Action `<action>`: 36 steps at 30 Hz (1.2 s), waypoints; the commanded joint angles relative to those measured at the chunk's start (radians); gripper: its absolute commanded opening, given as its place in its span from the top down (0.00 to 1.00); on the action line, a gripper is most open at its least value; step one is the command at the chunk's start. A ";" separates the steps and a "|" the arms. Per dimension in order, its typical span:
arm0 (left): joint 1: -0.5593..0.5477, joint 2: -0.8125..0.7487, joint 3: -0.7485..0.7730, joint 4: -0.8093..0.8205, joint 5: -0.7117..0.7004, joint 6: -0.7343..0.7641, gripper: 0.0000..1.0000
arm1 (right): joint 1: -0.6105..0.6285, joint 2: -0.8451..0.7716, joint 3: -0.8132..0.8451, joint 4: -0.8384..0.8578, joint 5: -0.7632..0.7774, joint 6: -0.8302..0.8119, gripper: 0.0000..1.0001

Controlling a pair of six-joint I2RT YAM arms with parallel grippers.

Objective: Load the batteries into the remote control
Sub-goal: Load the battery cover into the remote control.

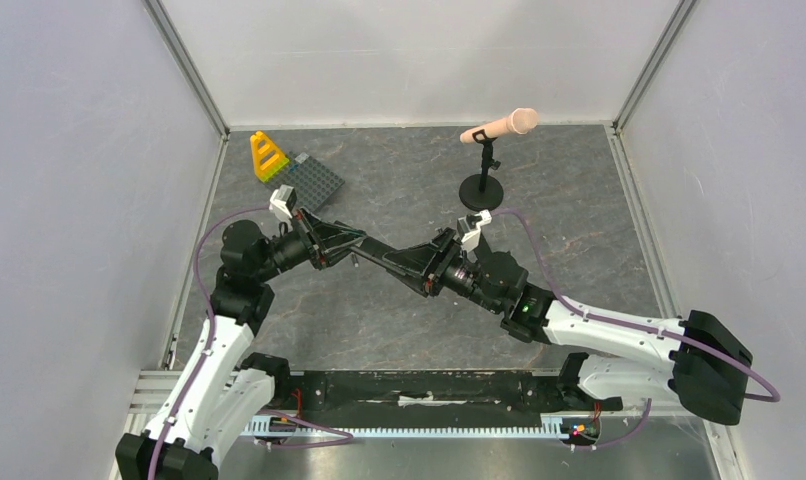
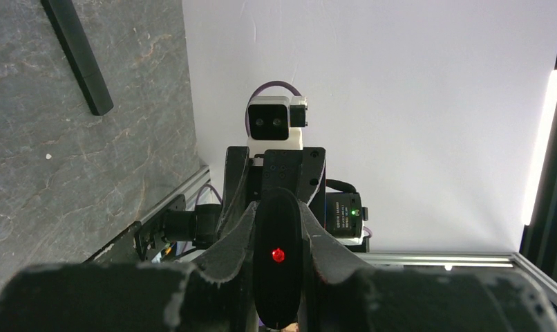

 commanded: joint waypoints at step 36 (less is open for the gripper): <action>-0.003 -0.062 -0.005 0.162 0.087 -0.214 0.98 | -0.006 0.211 0.074 0.016 -0.070 0.021 0.68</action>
